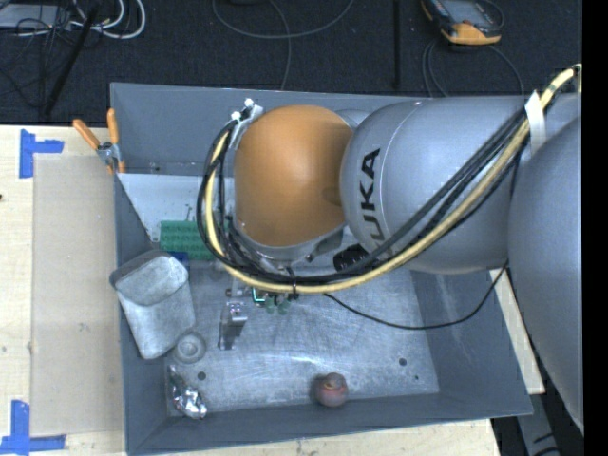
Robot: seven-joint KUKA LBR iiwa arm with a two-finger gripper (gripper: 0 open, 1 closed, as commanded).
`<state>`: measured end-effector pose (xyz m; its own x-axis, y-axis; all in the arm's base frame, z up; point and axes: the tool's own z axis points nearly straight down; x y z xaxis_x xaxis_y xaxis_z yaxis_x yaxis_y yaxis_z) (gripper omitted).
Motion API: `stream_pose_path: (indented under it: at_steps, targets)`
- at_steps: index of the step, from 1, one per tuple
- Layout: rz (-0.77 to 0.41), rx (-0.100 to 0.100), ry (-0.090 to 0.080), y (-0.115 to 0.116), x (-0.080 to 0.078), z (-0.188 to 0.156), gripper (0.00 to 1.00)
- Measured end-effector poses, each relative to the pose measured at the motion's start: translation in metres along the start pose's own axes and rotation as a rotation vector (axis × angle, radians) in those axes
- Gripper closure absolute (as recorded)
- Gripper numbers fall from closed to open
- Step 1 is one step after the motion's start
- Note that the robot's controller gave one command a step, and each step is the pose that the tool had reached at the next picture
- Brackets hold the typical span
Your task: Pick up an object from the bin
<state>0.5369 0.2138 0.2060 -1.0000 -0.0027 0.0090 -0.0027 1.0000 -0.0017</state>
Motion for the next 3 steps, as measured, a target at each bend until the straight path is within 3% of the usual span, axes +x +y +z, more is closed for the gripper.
stream_pose_path:
  at_steps: [1,2,3]
  targets:
    - [-0.092,-0.001,-0.007,0.005,-0.004,0.006,0.00]
    - [0.175,0.002,-0.001,0.001,0.029,0.121,0.00]
    - [0.170,0.003,-0.006,-0.165,0.018,0.117,0.00]
